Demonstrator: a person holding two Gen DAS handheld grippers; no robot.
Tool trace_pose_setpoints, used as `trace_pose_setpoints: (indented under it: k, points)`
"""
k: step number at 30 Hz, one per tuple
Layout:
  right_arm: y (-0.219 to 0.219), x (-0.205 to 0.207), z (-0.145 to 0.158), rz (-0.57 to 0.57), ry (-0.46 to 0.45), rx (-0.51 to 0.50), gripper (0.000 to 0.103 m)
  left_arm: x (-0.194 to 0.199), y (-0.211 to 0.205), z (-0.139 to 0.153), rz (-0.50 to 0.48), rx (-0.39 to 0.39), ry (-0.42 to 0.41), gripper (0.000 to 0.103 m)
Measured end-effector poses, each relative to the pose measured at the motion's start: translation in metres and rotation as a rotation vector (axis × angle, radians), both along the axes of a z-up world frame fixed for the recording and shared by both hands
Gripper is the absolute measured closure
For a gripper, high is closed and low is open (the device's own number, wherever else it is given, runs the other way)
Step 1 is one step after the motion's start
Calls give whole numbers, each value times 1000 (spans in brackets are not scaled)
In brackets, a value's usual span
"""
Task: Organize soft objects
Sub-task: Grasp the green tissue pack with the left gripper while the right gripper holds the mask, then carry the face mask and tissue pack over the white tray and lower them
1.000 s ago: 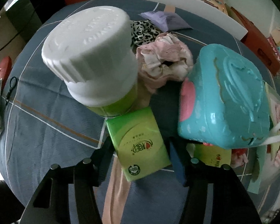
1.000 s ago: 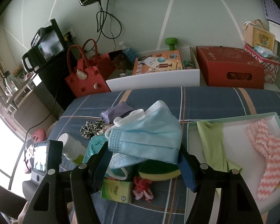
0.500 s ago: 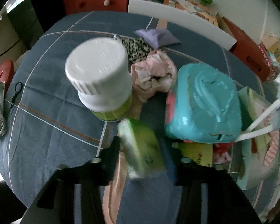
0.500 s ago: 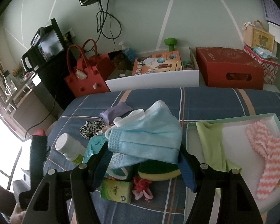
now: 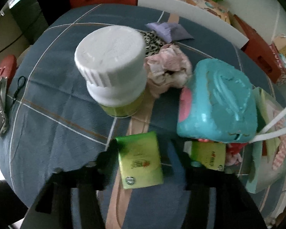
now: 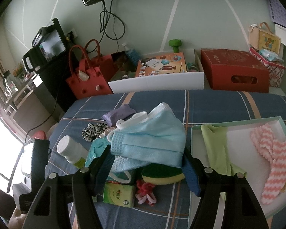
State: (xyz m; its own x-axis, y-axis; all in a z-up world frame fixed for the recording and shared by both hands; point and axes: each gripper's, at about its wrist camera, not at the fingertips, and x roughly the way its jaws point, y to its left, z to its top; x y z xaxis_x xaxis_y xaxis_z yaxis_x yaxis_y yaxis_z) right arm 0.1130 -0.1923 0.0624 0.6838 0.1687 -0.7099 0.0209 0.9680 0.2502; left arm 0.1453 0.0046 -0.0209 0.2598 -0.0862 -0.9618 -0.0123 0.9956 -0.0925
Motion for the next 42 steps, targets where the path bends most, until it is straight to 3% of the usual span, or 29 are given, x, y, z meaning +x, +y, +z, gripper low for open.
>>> trace_pose_setpoints:
  k: [5, 13, 20, 21, 24, 33, 42]
  points:
    - [1, 0, -1, -5, 0, 4, 32, 1, -3, -10, -11, 40, 12, 27]
    - [0, 0, -1, -8, -1, 9, 32, 7, -16, -37, -56, 154, 36, 29]
    - [1, 0, -1, -9, 0, 12, 32, 7, -16, -50, -71, 141, 51, 33]
    - [0, 0, -1, -9, -1, 11, 32, 7, -16, -49, -75, 137, 49, 38]
    - [0, 0, -1, -8, 0, 11, 32, 3, -19, -45, -91, 110, 42, 50]
    - [0, 0, -1, -10, 5, 14, 32, -3, -15, -26, -90, 91, 6, 51]
    - [-1, 0, 1, -15, -2, 11, 32, -9, -7, 24, -107, 59, -94, 51]
